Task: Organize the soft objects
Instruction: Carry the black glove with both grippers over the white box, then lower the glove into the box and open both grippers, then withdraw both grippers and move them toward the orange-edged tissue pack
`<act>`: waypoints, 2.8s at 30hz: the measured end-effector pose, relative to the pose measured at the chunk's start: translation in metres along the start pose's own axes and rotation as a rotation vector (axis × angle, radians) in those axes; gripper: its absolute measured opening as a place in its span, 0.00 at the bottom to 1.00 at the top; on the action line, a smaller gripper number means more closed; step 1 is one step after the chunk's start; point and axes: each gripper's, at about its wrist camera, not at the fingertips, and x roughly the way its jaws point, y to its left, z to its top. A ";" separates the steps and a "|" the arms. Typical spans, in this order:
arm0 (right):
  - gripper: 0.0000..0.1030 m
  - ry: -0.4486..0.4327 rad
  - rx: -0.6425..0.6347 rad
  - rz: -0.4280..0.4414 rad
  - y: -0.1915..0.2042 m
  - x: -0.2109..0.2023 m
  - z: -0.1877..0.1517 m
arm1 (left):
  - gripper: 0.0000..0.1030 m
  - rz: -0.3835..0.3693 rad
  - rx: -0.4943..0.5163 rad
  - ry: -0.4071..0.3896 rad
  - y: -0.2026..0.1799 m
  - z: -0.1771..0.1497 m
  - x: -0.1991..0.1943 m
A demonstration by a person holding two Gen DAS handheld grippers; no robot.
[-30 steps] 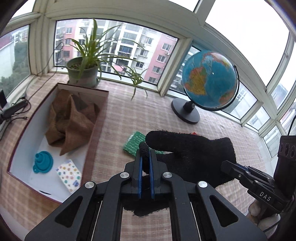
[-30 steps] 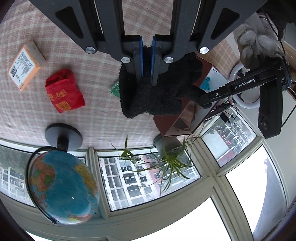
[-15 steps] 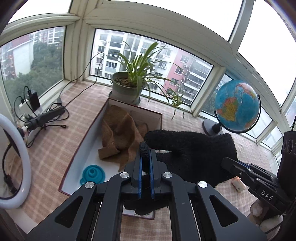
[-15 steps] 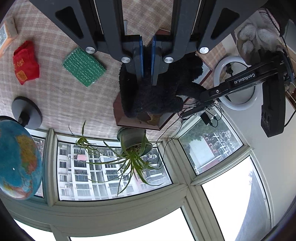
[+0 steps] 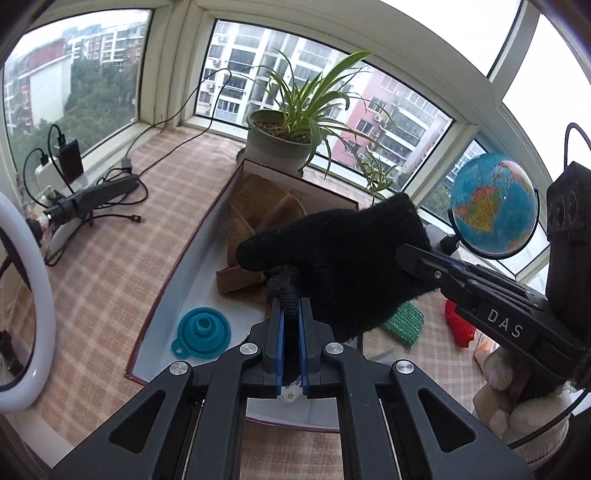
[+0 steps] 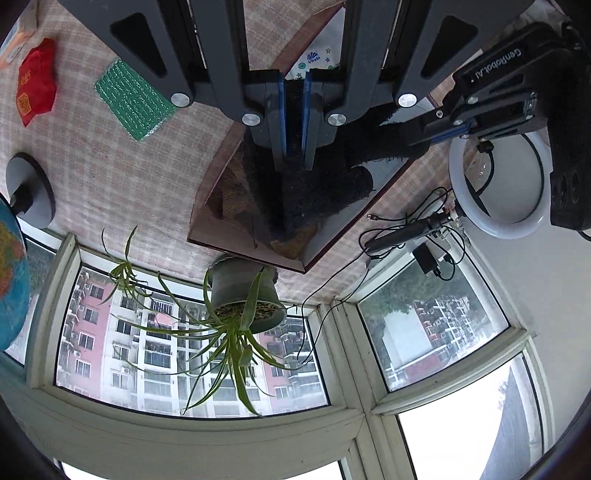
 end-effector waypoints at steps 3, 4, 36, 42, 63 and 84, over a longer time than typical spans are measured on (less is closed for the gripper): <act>0.06 0.028 -0.017 -0.007 0.005 0.014 0.000 | 0.05 -0.005 0.004 0.031 0.003 -0.004 0.007; 0.06 0.038 -0.023 -0.010 0.006 0.019 -0.001 | 0.05 -0.004 0.005 0.039 0.004 -0.006 0.009; 0.46 -0.002 0.029 -0.030 -0.016 0.002 -0.012 | 0.56 -0.026 -0.029 0.076 0.015 -0.009 0.009; 0.46 -0.044 0.094 -0.047 -0.047 -0.033 -0.028 | 0.56 -0.030 -0.010 0.061 0.001 -0.010 0.002; 0.46 -0.119 0.357 -0.197 -0.203 -0.176 -0.135 | 0.56 -0.124 0.127 0.097 -0.109 -0.034 0.020; 0.46 -0.096 0.630 -0.350 -0.343 -0.252 -0.234 | 0.56 -0.263 0.288 0.214 -0.258 -0.072 0.084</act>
